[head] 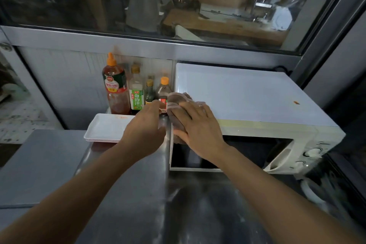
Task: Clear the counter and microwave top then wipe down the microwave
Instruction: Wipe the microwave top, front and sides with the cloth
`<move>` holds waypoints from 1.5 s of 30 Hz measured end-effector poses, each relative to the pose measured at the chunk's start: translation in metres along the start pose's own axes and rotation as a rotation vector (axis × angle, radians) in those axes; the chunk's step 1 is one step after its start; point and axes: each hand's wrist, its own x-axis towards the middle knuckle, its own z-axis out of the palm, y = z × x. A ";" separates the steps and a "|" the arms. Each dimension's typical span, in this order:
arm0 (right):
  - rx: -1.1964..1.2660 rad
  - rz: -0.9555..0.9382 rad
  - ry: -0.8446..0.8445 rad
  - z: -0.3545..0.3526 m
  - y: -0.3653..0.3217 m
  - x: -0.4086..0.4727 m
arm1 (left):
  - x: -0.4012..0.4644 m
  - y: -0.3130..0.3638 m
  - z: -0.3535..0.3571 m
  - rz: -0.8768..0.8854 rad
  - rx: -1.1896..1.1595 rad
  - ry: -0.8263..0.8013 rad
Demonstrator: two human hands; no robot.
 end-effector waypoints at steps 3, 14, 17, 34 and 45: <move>-0.040 0.023 -0.026 -0.004 0.033 -0.019 | 0.002 0.015 0.009 0.006 0.034 0.000; -0.087 0.212 -0.047 -0.015 0.174 -0.111 | 0.018 0.062 0.057 0.110 0.258 0.052; -0.075 0.237 0.029 -0.010 0.170 -0.111 | 0.019 0.064 0.060 0.094 0.300 0.076; -0.125 0.194 0.094 -0.007 0.227 -0.145 | 0.028 0.152 0.135 0.291 0.283 0.040; -0.076 0.395 0.155 -0.010 0.286 -0.188 | 0.030 0.184 0.160 0.206 0.334 0.146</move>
